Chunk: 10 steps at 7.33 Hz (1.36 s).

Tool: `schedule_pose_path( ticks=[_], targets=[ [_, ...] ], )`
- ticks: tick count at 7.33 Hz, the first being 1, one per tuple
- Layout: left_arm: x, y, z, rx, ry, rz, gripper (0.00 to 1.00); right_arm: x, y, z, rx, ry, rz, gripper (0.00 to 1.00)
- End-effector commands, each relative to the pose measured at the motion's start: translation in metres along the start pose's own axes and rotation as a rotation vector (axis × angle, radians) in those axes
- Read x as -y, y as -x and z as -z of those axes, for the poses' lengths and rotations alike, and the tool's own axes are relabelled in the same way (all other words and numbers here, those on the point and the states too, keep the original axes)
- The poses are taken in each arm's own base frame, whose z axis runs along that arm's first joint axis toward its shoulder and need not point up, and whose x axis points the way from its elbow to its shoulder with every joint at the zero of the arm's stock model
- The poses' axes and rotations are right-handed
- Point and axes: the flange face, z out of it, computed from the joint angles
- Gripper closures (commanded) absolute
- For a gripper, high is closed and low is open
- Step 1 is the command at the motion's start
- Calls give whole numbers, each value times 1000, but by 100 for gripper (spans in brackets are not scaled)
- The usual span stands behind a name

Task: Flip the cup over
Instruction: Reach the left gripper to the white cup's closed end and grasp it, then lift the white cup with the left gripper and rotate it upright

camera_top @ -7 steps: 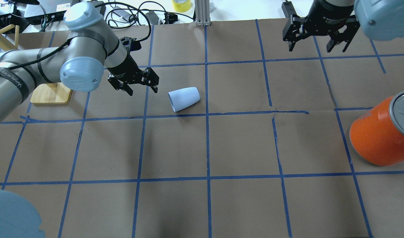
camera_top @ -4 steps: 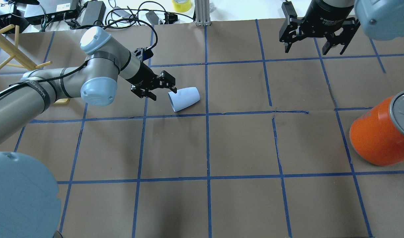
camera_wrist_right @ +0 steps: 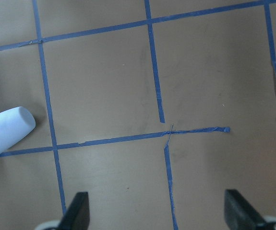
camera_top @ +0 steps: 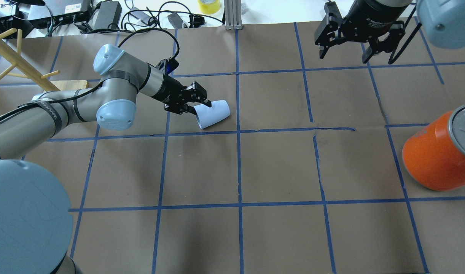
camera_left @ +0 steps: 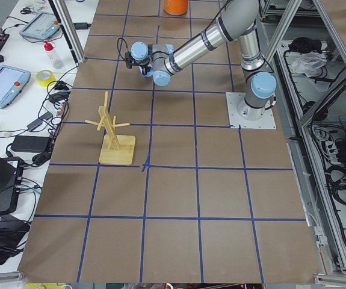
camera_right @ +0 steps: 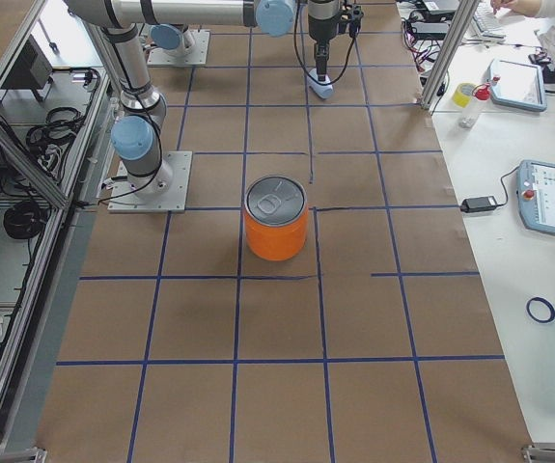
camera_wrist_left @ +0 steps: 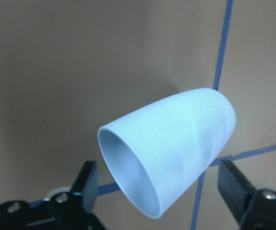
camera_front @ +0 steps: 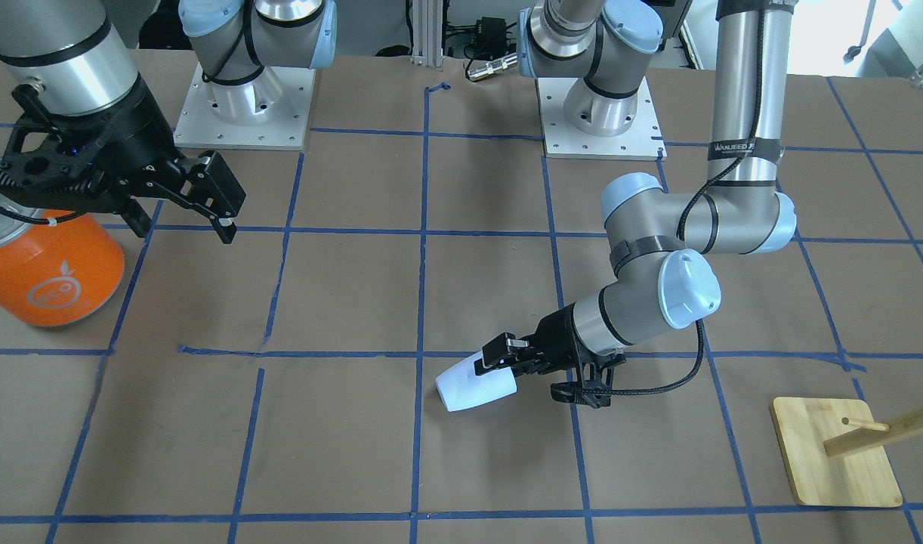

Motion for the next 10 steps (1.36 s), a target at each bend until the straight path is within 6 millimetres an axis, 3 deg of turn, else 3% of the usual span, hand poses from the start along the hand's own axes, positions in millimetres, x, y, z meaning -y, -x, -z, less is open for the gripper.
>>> schedule_pose_path(
  ticks=[1,3,5,6,8,9,10],
  targets=[
    [3,-12,6,-90,-9,12,100,-8,0,5,-1,-1,-1,0],
    [4,-25,23,-112,-58,-1,100,-28,-20,-11,-184,82,2,0],
    [17,-57,63,-106,-134,19,100,-28,-19,-10,-173,79,2,0],
    [26,-68,90,-1,-206,-14,100,-29,-13,-9,-114,83,-1,0],
    [46,-68,136,352,-286,-21,100,-31,-15,-10,-128,90,-1,0],
    [51,-64,151,492,-250,-115,100,-31,-15,-10,-128,90,-1,0],
    [58,-48,154,614,-198,-227,100,-33,-15,-7,-129,86,0,0]
  ],
)
